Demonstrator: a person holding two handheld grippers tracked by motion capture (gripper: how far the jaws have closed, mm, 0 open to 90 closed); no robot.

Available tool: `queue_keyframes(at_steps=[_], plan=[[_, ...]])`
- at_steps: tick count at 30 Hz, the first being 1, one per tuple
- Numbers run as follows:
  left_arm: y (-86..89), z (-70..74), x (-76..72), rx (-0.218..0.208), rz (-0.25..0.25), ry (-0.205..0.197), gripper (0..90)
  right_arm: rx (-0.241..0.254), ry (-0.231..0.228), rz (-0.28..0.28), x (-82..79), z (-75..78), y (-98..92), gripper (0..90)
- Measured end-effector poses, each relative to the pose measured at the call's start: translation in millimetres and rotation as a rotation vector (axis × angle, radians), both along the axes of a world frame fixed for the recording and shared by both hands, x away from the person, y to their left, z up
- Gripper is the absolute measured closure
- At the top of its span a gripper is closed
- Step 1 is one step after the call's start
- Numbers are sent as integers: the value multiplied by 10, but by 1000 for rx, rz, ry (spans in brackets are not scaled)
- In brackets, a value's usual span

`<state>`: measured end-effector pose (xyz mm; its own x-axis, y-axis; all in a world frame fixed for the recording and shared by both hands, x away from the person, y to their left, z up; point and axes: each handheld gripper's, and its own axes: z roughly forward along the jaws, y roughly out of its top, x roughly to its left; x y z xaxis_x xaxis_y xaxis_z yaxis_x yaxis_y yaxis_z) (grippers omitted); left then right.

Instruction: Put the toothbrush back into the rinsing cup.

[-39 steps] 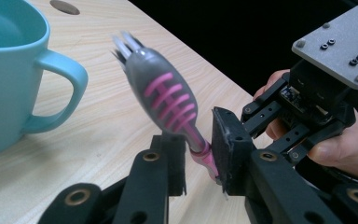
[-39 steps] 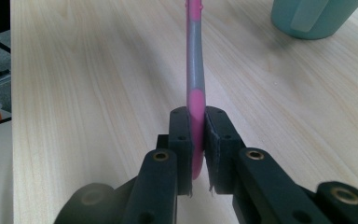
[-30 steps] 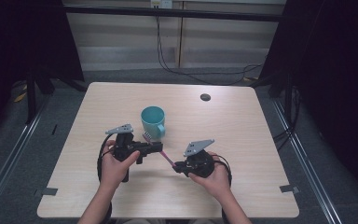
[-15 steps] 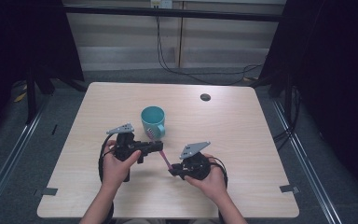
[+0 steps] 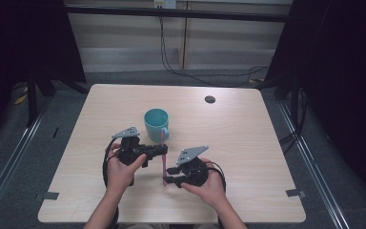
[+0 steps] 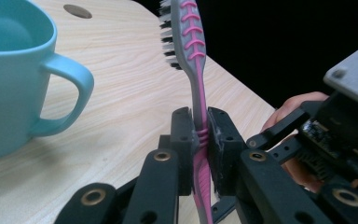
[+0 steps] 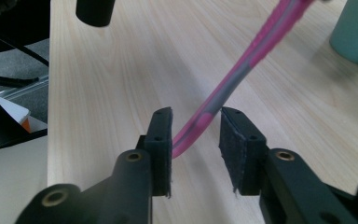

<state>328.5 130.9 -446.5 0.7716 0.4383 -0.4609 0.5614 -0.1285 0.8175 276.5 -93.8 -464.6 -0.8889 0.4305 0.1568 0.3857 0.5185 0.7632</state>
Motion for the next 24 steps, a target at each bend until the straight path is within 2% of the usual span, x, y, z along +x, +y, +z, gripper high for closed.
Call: queue_keyframes(at_steps=[6,11,12,13,14,15,18,22,24], plan=[[4,-7,1,15,-3,5,822,5,2,-1,-1,6,13,568],[7,25,-2,23,-11,-7,823,10,15,-42,27,-25,-71,409],[7,25,-2,23,-11,-7,823,10,15,-42,27,-25,-71,409],[23,42,1,27,-6,-14,823,28,22,-54,34,-22,-120,349],[23,42,1,27,-6,-14,823,28,22,-54,34,-22,-120,349],[43,62,4,34,-6,-27,823,20,36,-73,46,-16,-187,293],[55,87,4,41,-1,-36,823,21,40,-110,52,-25,-325,243],[70,130,12,53,4,-49,823,-7,53,-150,55,-55,-461,194],[78,159,19,68,3,-59,823,-43,57,-181,47,-112,-580,185]])
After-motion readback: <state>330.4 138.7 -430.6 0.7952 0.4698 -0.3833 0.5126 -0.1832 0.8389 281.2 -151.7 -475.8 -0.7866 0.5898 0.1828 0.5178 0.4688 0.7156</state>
